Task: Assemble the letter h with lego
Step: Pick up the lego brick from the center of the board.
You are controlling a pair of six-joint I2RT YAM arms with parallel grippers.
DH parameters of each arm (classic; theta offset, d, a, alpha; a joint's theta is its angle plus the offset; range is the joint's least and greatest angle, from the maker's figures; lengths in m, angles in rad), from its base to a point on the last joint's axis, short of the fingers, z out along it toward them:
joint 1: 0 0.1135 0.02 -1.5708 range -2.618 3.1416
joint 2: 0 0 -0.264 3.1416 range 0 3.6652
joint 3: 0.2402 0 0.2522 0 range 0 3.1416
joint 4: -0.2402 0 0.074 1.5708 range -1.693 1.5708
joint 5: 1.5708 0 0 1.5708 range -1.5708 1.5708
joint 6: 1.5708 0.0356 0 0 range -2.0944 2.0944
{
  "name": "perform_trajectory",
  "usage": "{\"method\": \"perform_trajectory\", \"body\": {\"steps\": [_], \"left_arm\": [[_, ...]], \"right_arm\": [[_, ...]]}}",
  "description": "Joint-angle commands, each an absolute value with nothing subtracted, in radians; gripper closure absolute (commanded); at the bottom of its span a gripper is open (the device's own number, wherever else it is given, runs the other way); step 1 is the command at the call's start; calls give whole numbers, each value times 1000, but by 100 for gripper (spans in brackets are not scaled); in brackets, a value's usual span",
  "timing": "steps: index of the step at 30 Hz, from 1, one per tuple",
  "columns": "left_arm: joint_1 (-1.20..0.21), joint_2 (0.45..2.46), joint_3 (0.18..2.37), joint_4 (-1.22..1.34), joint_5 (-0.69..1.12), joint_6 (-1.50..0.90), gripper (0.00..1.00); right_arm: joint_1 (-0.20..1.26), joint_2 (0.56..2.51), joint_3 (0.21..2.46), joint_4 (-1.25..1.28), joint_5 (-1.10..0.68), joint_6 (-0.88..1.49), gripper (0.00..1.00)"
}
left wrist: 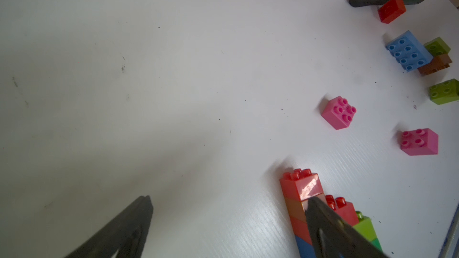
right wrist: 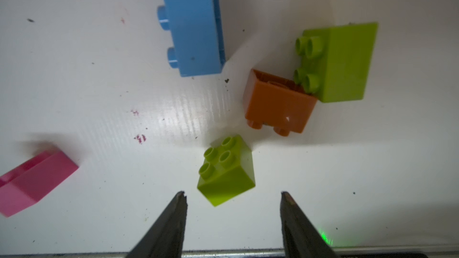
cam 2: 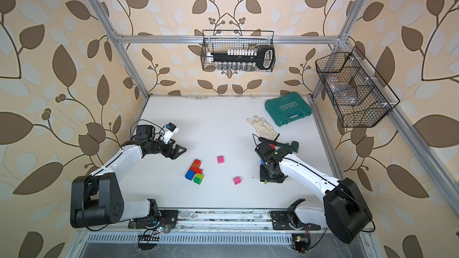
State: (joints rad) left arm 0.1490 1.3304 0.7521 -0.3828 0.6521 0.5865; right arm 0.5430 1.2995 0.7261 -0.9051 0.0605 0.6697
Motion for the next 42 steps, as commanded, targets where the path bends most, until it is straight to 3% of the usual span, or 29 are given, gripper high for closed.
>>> {"method": "perform_trajectory", "body": {"steps": [1,7,14,21,28,31,35,42], "left_arm": [[138,1328,781,-408,677,611,1],[138,1330,785,-420,689,617,1],[138,1336,791,-440,699,627,1],[137,1354,805,-450,707,627,1],[138,1365,815,-456,715,624,1],[137,1367,816,-457,718,622,1],[138,1363,813,-459,712,620,1],[136,1383,828,-467,719,614,1]], "right_arm": [[545,1359,722,-840,81,664,45],[546,1448,738,-768,51,624,54],[618,1515,789,-818,41,632,55],[704,1514,794,-803,-7,689,54],[703,1529,806,-813,78,684,55],[703,1526,808,-790,88,732,47],[704,1489,788,-709,39,809,47],[704,1483,783,-742,91,864,59]]}}
